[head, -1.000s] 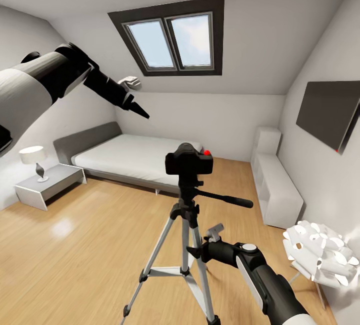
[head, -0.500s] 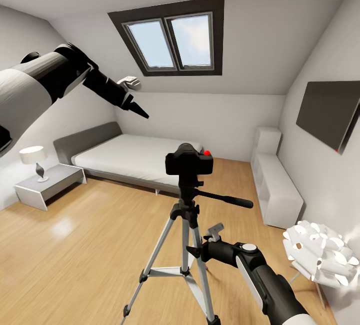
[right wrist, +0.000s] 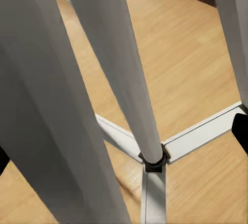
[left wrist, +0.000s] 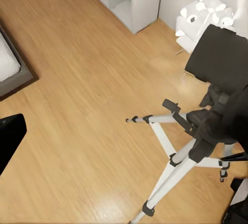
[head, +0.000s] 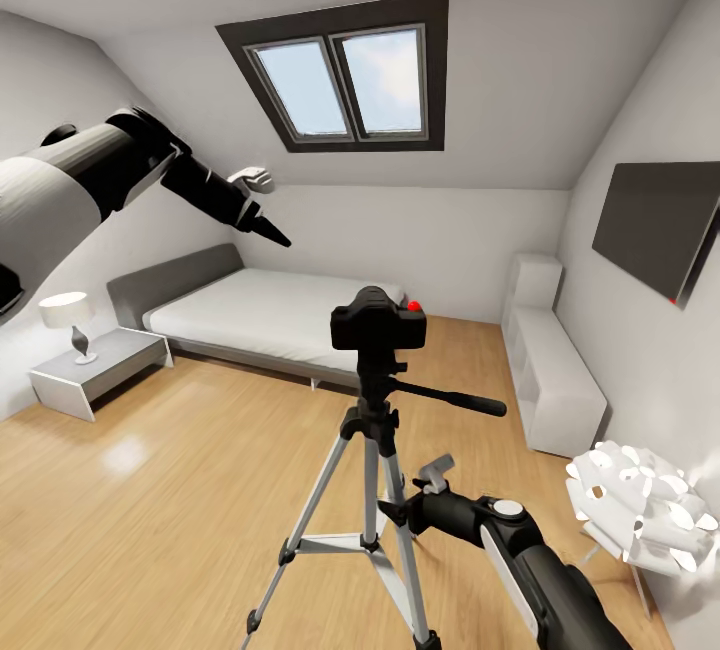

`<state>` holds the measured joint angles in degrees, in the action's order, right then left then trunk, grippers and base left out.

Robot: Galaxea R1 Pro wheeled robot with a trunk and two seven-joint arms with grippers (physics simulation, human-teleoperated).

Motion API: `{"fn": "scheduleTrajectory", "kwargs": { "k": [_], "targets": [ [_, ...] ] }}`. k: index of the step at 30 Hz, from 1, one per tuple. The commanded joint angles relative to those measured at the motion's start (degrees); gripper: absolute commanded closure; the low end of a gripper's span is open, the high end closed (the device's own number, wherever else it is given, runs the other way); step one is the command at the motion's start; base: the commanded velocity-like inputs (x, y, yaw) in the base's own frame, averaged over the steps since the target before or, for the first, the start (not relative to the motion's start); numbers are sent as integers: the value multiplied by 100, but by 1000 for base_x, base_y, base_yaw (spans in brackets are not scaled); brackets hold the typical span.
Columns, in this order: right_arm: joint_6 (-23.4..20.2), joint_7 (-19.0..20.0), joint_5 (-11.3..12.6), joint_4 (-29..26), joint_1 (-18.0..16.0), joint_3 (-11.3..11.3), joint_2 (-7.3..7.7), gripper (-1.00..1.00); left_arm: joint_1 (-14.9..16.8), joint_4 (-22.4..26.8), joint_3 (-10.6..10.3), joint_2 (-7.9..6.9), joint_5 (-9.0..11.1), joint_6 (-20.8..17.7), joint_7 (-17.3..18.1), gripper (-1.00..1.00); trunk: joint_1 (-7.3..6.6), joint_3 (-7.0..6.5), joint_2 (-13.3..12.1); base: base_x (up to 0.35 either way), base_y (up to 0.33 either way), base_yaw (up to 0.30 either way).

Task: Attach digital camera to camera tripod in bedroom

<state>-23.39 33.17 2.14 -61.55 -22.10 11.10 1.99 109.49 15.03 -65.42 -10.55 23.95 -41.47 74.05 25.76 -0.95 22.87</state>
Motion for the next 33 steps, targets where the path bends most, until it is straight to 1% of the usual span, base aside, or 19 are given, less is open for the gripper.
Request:
{"fn": "scheduleTrajectory", "kwargs": {
  "k": [1, 3, 4, 5, 10, 12, 13, 14, 15, 17, 18, 22, 23, 26, 27, 29, 30, 33],
  "targets": [
    [15, -1, 23, -116, 94, 2, 28, -100, -33, 9, -30, -18, 38, -68, 7, -100, 2, 3, 5, 0, 0, 0],
    [92, -9, 23, -391, 315, -11, 95, -100, -105, 9, -24, -42, 42, -121, 6, -100, 2, 3, 5, 0, 0, 0],
    [138, -16, 23, -671, 535, -24, 175, -100, -158, 9, -17, -95, 47, -186, 5, -100, 2, 3, 5, 0, 0, 0],
    [138, -16, 23, -671, 535, -24, 175, -100, -158, 9, -17, -95, 47, -186, 5, -100, 2, 3, 5, 0, 0, 0],
    [218, -30, 24, -1204, 950, -49, 322, -100, -267, 9, -13, -248, 59, -285, 5, -100, 2, 3, 5, 0, 0, 0],
    [236, -33, 23, -1319, 1043, -58, 356, -100, -345, 8, -11, -315, 62, -303, 5, -100, 2, 3, 5, 0, 0, 0],
    [252, -35, 23, -1399, 1104, -65, 381, -100, -434, 8, -9, -400, 90, -321, 5, -100, 2, 3, 5, 0, 0, 0],
    [252, -35, 23, -1399, 1104, -65, 381, -100, -434, 8, -9, -400, 90, -321, 5, -100, 2, 3, 5, 0, 0, 0],
    [258, -36, 23, -1428, 1127, -69, 390, -100, -477, 8, -8, -448, 138, -331, 3, -100, 2, 3, 5, 0, 0, 0],
    [267, -37, 23, -1470, 1159, -78, 402, -100, -565, 8, -9, -552, 313, -343, -1, -100, 2, 3, 5, 0, 0, 0],
    [267, -37, 23, -1470, 1159, -78, 402, -100, -565, 8, -9, -552, 313, -343, -1, -100, 2, 3, 5, 0, 0, 0],
    [276, -41, 27, -1514, 1192, -131, 414, -100, -751, 8, -12, -778, 741, -351, -83, -100, 2, 3, 5, -1, 0, 0],
    [276, -41, 27, -1514, 1192, -131, 414, -100, -751, 8, -12, -778, 741, -351, -83, -100, 2, 3, 5, -5, 0, 0],
    [282, -44, 29, -1537, 1200, -179, 419, -100, -892, 8, -13, -942, 950, -347, -192, -100, 2, 3, 5, -25, 0, 0],
    [282, -44, 29, -1537, 1200, -179, 419, -100, -892, 8, -13, -942, 950, -347, -192, -100, 2, 3, 5, -32, 0, 0],
    [285, -46, 30, -1583, 1203, -200, 423, -100, -1016, 8, -13, -1045, 1035, -354, -245, -100, 2, 3, 5, -27, 0, 0],
    [285, -46, 30, -1583, 1203, -200, 423, -100, -1016, 8, -13, -1045, 1035, -354, -245, -100, 2, 3, 5, -24, 0, 0],
    [290, -42, 35, -1691, 1210, -253, 439, -100, -1308, 8, -14, -1215, 1192, -362, -290, -100, 2, 3, 5, -16, 0, 0]
  ]
}}
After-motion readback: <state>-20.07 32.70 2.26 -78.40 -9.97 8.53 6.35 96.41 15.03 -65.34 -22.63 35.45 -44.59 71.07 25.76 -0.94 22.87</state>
